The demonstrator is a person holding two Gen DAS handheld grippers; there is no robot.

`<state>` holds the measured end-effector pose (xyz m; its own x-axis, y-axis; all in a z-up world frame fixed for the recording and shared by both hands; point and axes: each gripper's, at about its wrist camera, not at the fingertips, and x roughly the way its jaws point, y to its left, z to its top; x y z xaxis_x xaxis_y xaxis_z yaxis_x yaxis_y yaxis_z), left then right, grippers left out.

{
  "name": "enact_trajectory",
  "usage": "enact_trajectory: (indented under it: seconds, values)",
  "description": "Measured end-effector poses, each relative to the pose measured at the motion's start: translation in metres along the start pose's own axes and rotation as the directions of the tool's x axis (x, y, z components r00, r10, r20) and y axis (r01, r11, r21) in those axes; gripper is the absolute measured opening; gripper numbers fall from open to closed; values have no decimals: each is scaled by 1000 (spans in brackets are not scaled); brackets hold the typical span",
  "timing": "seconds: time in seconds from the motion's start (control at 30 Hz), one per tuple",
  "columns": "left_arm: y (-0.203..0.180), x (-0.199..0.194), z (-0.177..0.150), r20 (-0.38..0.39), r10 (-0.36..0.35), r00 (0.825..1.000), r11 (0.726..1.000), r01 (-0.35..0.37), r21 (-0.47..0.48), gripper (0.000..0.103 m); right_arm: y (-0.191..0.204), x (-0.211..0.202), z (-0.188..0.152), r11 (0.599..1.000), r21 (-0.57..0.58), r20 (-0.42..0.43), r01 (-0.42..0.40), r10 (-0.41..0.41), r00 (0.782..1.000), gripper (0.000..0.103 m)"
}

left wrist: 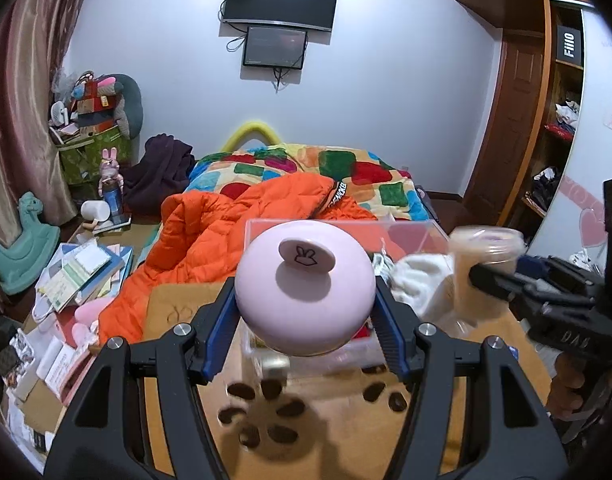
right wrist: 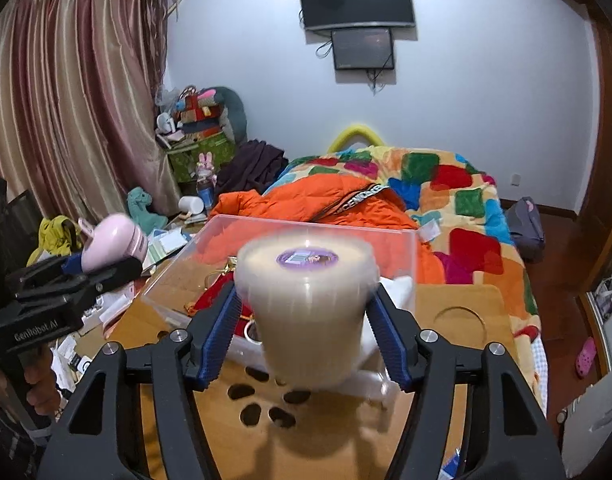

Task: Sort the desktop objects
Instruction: 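Lift and carry both containers over the clear box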

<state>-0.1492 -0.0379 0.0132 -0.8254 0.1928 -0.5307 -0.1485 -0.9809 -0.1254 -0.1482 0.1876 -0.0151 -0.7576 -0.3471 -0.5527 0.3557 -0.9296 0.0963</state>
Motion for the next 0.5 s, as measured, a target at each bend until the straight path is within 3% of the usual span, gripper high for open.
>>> enact_trajectory:
  seconds: [0.07, 0.5]
  values:
    - [2, 14, 6, -17, 12, 1000, 1000, -12, 7, 62, 2, 12, 3, 1000, -15, -14, 14, -14, 1000, 56]
    - [2, 82, 24, -106, 0, 994, 999, 4, 36, 62, 4, 63, 29, 999, -37, -47, -10, 9, 999, 56]
